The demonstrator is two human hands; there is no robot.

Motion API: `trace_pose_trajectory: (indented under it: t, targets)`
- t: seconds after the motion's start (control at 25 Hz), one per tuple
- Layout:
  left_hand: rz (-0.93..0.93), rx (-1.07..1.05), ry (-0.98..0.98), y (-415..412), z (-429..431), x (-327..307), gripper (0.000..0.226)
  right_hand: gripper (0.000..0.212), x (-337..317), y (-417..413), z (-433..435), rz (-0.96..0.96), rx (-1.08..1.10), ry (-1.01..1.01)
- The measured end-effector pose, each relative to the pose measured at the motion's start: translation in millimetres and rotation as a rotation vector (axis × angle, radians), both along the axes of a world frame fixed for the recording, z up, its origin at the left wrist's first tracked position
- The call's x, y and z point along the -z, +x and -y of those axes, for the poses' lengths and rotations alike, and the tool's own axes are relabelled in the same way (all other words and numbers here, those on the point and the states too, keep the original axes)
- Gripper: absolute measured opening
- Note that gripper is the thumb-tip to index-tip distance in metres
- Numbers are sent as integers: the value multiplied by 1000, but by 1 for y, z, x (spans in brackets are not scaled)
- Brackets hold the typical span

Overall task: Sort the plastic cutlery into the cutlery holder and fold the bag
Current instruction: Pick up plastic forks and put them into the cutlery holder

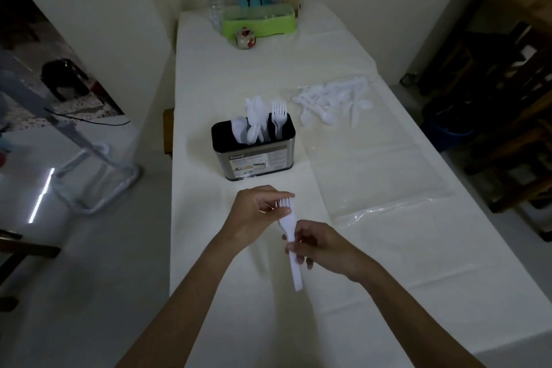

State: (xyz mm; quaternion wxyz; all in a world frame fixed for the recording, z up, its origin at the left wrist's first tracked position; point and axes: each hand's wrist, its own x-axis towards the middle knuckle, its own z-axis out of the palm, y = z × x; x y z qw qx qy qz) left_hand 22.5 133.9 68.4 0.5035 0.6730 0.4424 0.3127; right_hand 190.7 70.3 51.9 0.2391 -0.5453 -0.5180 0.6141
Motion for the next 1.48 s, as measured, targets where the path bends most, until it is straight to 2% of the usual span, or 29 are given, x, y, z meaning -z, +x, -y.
trace_pose_trajectory:
  t: [0.12,0.24,0.36,0.48,0.6,0.76,1.04,1.2,1.32,1.48]
  targets:
    - [16,-134,33,-2,-26,-14,44,15,-13,10,-36,22,31,88]
    - [104,-515,145,-18,-63,-16,34,12,-39,20,-86,-2,211,233]
    - [69,-690,25,-37,-99,-15,39,18,-70,26,-143,-38,405,382]
    - [23,-719,-154,-46,-123,3,45,14,-71,20,-187,23,443,449]
    - [67,-721,-237,-42,-136,25,44,21,-49,9,-209,240,373,498]
    - [93,-721,-244,-33,-137,38,42,15,-20,2,-216,485,287,489]
    - [113,-731,-206,-35,-137,47,42,29,-14,-2,-223,878,68,510]
    - [93,-730,-230,-35,-136,42,42,25,-18,-1,-215,837,76,533]
    - [97,-730,-220,-31,-119,30,43,36,-22,6,-195,716,155,575]
    - [52,-814,-94,-4,-66,30,51,42,-13,30,-140,813,176,687]
